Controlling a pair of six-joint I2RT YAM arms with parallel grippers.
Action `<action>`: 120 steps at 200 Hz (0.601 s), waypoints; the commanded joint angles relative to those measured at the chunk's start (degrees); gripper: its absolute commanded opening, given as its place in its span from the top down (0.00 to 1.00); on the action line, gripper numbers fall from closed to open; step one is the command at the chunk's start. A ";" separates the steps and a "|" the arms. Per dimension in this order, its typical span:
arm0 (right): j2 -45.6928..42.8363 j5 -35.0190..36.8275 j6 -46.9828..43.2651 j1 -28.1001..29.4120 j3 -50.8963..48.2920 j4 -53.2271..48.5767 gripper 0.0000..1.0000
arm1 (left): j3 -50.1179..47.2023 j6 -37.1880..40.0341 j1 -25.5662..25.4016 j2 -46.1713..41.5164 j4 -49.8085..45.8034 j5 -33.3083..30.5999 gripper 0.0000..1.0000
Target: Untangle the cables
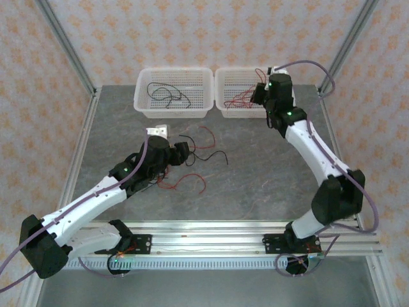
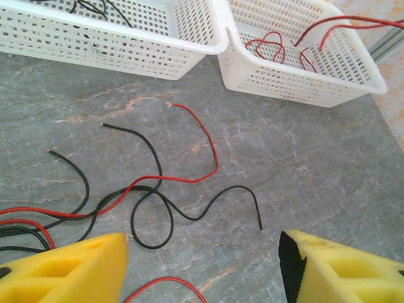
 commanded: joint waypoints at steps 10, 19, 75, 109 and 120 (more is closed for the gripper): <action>8.43 -0.83 1.53 -4.03 7.92 3.82 1.00 | -0.39 -0.27 -0.30 -1.12 -0.30 -1.76 0.34; 11.05 -0.84 2.53 -4.77 10.33 4.08 1.00 | -0.43 -0.23 -0.29 -1.16 -0.48 -2.03 0.34; 25.78 -0.76 8.20 -7.13 23.11 3.21 1.00 | -0.24 -0.23 -0.30 -1.38 -1.23 -2.74 0.35; 33.81 -0.92 11.53 -7.43 30.73 0.11 1.00 | -0.21 -1.83 -0.30 -1.30 -1.61 -2.89 0.35; 36.37 -1.17 12.51 -7.51 33.24 -1.31 1.00 | -0.16 -1.94 -0.30 -1.30 -1.79 -2.89 0.35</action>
